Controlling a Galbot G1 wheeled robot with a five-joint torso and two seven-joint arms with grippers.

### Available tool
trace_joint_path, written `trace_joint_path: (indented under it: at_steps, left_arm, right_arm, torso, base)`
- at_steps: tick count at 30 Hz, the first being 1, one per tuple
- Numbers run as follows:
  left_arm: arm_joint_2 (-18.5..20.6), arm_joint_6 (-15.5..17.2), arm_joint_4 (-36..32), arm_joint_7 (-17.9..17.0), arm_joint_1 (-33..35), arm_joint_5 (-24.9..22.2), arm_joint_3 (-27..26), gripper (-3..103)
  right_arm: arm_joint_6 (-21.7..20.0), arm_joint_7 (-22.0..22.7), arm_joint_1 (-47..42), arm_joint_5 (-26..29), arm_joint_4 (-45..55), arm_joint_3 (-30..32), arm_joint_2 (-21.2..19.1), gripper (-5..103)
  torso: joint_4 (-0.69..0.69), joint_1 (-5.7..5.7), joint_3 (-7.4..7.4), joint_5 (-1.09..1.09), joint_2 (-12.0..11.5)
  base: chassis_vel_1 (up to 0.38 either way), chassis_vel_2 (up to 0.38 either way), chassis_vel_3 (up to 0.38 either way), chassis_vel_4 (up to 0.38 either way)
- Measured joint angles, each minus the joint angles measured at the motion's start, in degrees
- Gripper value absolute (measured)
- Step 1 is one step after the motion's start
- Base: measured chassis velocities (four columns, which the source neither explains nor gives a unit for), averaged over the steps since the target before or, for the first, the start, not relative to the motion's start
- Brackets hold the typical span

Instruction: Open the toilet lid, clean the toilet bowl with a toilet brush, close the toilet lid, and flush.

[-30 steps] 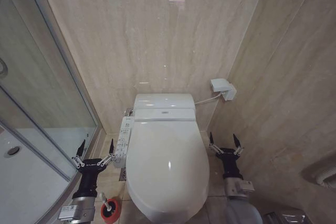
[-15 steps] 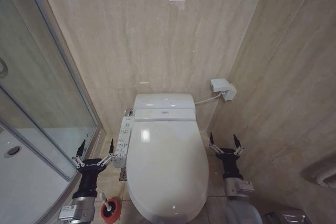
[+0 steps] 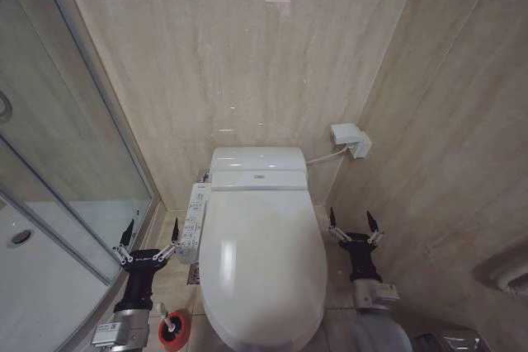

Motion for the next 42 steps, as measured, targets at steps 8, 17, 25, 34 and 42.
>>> trace_joint_path:
  at_steps: [8,17,25,34,42]
  left_arm:
    - [0.0,0.0,0.0,0.0,0.0,0.0,0.0,100]
    - [0.0,4.5,-0.2,-1.8,-1.1,-0.6,1.3,100]
    - [-0.1,17.3,-1.4,-7.9,-4.1,-1.2,5.2,100]
    - [0.3,14.0,-0.8,-7.6,-4.0,2.8,4.0,100]
    - [1.5,6.0,-2.2,-5.3,-5.1,2.3,-0.3,100]
  right_arm:
    - [0.0,0.0,0.0,0.0,0.0,0.0,0.0,100]
    - [0.0,0.0,0.0,0.0,0.0,0.0,0.0,100]
    - [0.0,0.0,0.0,0.0,0.0,0.0,0.0,100]
    - [0.0,0.0,0.0,0.0,0.0,0.0,0.0,100]
    - [0.0,0.0,0.0,0.0,0.0,0.0,0.0,100]
  torso:
    - [0.00,0.00,0.00,0.00,0.0]
    - [0.00,0.00,0.00,0.00,0.0]
    - [-0.02,0.00,0.00,0.00,0.0]
    - [0.00,0.00,0.00,0.00,0.0]
    - [0.00,0.00,0.00,0.00,0.0]
  base:
    - [0.000,0.000,0.000,0.000]
    - [0.000,0.000,0.000,0.000]
    - [0.000,0.000,0.000,0.000]
    - [0.000,0.000,0.000,0.000]
    - [0.000,0.000,0.000,0.000]
